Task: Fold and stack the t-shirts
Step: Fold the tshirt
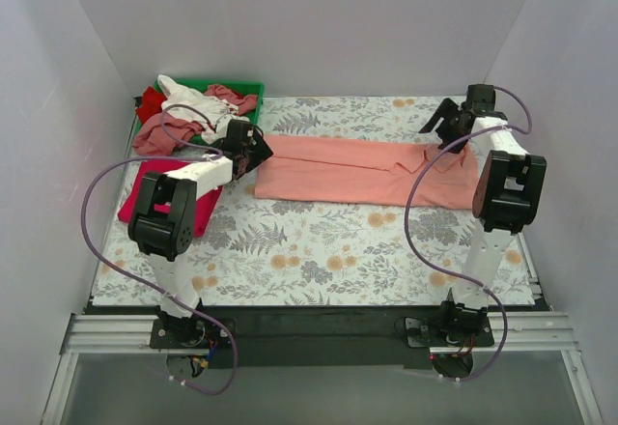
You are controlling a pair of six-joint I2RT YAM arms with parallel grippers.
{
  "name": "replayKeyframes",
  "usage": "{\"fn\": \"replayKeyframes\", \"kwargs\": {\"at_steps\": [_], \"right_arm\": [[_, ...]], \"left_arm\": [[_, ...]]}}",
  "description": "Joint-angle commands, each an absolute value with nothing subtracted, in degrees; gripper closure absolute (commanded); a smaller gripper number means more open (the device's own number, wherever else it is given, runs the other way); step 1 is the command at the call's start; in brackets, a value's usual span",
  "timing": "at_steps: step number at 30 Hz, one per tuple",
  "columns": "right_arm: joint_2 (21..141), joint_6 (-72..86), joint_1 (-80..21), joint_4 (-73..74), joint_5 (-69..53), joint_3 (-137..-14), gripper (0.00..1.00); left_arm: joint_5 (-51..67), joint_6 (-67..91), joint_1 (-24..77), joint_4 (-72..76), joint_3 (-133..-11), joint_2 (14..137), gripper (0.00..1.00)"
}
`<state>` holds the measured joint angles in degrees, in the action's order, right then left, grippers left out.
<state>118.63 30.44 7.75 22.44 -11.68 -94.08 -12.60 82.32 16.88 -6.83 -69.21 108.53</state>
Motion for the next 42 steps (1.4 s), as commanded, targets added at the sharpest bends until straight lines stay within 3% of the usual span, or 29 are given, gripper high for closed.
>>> {"fn": "replayKeyframes", "kwargs": {"at_steps": [1, 9, 15, 28, 37, 42], "right_arm": [[120.33, 26.47, 7.30, 24.34, -13.19, -101.42, 0.04], [105.67, 22.50, 5.37, 20.93, -9.84, -81.00, 0.02], [104.14, 21.18, 3.60, 13.19, -14.23, -74.44, 0.02], [116.01, 20.83, 1.41, 11.69, -15.55, -86.48, 0.02], [121.63, 36.72, 1.32, 9.93, -13.81, -95.69, 0.02], [123.84, 37.01, 1.32, 13.52, -10.90, -101.60, 0.02]], "left_arm": [[-12.22, 79.89, 16.08, -8.70, -71.73, 105.74, 0.17], [-1.16, 80.95, 16.61, -3.61, -64.96, 99.14, 0.14], [5.26, 81.39, 19.60, -0.35, -63.54, 102.04, 0.12], [4.14, 81.83, 19.78, 0.97, -62.14, 106.26, 0.10], [2.99, 81.83, 19.78, 0.35, -62.05, 107.23, 0.09], [0.98, 81.30, 19.78, -2.63, -61.61, 105.56, 0.09]]}}
